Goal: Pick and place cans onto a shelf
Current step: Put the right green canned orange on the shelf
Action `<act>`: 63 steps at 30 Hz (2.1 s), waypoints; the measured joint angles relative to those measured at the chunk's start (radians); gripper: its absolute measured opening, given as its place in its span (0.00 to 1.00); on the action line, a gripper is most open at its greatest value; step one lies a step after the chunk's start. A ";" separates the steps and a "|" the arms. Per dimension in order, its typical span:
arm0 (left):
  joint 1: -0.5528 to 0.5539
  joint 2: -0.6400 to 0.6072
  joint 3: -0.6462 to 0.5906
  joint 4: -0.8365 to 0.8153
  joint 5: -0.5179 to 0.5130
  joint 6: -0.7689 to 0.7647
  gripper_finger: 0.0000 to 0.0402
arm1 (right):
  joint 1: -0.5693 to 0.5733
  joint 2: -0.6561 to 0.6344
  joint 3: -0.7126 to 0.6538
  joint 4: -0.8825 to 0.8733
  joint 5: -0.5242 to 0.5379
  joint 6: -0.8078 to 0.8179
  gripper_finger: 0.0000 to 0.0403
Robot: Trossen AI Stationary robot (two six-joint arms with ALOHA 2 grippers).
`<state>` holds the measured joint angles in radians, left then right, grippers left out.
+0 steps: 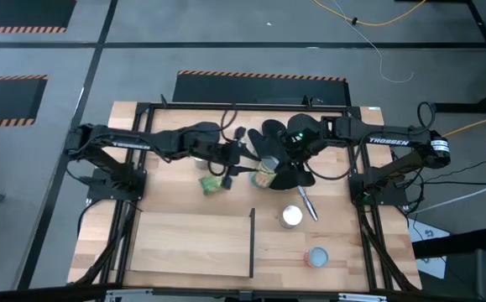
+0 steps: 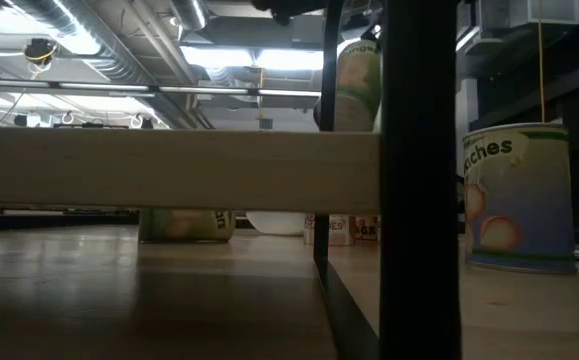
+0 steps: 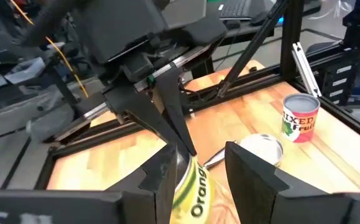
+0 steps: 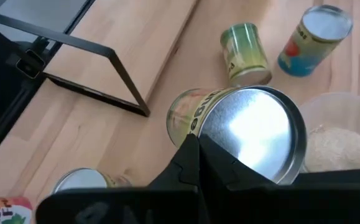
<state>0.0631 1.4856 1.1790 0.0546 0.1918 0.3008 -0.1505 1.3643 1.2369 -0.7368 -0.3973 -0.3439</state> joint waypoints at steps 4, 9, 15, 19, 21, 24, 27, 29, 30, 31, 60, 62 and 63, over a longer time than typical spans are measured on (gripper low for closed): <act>0.008 0.048 0.035 -0.024 0.013 -0.002 0.32 | 0.000 0.000 0.000 0.018 -0.001 0.001 0.00; 0.033 0.073 0.038 -0.034 0.026 -0.004 0.32 | -0.001 0.000 0.000 0.042 -0.042 0.002 0.00; 0.063 0.075 0.038 -0.049 0.125 -0.051 0.32 | -0.001 0.000 0.000 0.086 -0.050 0.002 0.00; 0.078 0.075 0.038 -0.050 0.183 -0.062 0.32 | 0.000 0.000 0.000 0.111 -0.050 0.003 0.00; 0.083 0.074 0.038 -0.065 0.211 -0.063 0.32 | 0.000 0.000 0.000 0.120 -0.051 0.003 0.00; 0.084 0.074 0.038 -0.100 0.215 -0.062 0.32 | 0.000 0.000 0.000 0.131 -0.053 0.003 0.00; 0.084 0.074 0.038 -0.126 0.214 -0.062 0.32 | 0.000 0.000 0.000 0.141 -0.054 0.003 0.00; 0.084 0.074 0.038 -0.129 0.214 -0.062 0.32 | 0.000 0.000 0.000 0.143 -0.056 0.003 0.00; 0.084 0.074 0.038 -0.129 0.214 -0.062 0.32 | 0.000 0.000 0.000 0.143 -0.056 0.003 0.00; 0.084 0.074 0.038 -0.130 0.214 -0.062 0.32 | 0.000 0.000 0.000 0.144 -0.056 0.008 0.00; 0.083 0.074 0.037 -0.132 0.223 -0.051 0.01 | -0.001 0.000 0.000 0.170 -0.047 0.024 0.00; 0.083 0.074 0.037 -0.131 0.223 -0.052 0.01 | -0.001 0.000 0.000 0.170 -0.046 0.024 0.00; 0.083 0.074 0.037 -0.132 0.222 -0.052 0.01 | -0.001 0.000 0.000 0.171 -0.044 0.025 0.00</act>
<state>0.1459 1.5597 1.2155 -0.0770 0.4141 0.2486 -0.1515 1.3643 1.2369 -0.5653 -0.4412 -0.3194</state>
